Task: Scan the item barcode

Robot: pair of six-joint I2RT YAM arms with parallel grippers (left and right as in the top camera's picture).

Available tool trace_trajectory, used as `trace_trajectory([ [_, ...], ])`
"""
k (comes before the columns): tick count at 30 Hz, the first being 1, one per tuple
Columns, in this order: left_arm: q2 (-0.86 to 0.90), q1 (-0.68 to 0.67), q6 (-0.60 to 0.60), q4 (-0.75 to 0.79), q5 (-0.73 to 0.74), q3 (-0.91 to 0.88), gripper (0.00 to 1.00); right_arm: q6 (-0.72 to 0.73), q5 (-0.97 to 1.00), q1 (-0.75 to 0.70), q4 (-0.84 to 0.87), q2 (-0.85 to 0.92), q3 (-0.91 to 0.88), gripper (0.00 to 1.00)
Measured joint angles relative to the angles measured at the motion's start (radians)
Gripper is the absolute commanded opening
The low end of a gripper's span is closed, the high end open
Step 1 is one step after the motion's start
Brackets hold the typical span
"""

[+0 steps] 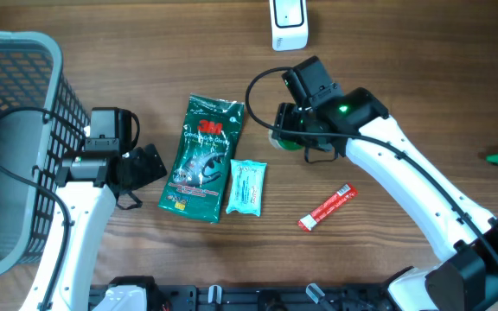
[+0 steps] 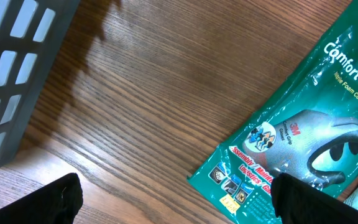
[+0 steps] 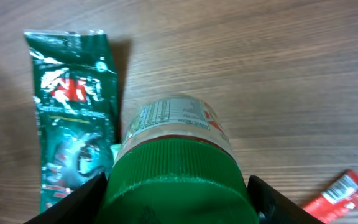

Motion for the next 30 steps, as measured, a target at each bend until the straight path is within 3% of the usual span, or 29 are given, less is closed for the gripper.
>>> trace_trajectory([
  [5, 0.0, 0.0, 0.0, 0.0, 0.0, 0.0, 1.0, -0.028, 0.026, 0.0, -0.043, 0.041, 0.0, 0.66],
  [11, 0.0, 0.0, 0.0, 0.0, 0.0, 0.0, 1.0, -0.045, 0.035, 0.0, -0.038, 0.213, 0.0, 0.66],
  [12, 0.0, 0.0, 0.0, 0.0, 0.0, 0.0, 1.0, -0.046, 0.036, 0.0, -0.035, 0.245, 0.0, 0.7],
  [13, 0.0, 0.0, 0.0, 0.0, 0.0, 0.0, 1.0, -0.048, 0.039, 0.0, -0.031, 0.264, -0.001, 0.84],
  [14, 0.0, 0.0, 0.0, 0.0, 0.0, 0.0, 1.0, -0.051, 0.04, 0.0, -0.031, 0.267, 0.0, 0.91],
  [16, 0.0, 0.0, 0.0, 0.0, 0.0, 0.0, 1.0, -0.059, 0.04, 0.0, -0.024, 0.27, 0.0, 0.99],
  [24, 0.0, 0.0, 0.0, 0.0, 0.0, 0.0, 1.0, -0.077, 0.04, -0.016, 0.034, 0.275, 0.0, 0.96],
  [30, 0.0, 0.0, 0.0, 0.0, 0.0, 0.0, 1.0, -0.086, 0.039, -0.02, 0.019, 0.348, 0.0, 0.88],
])
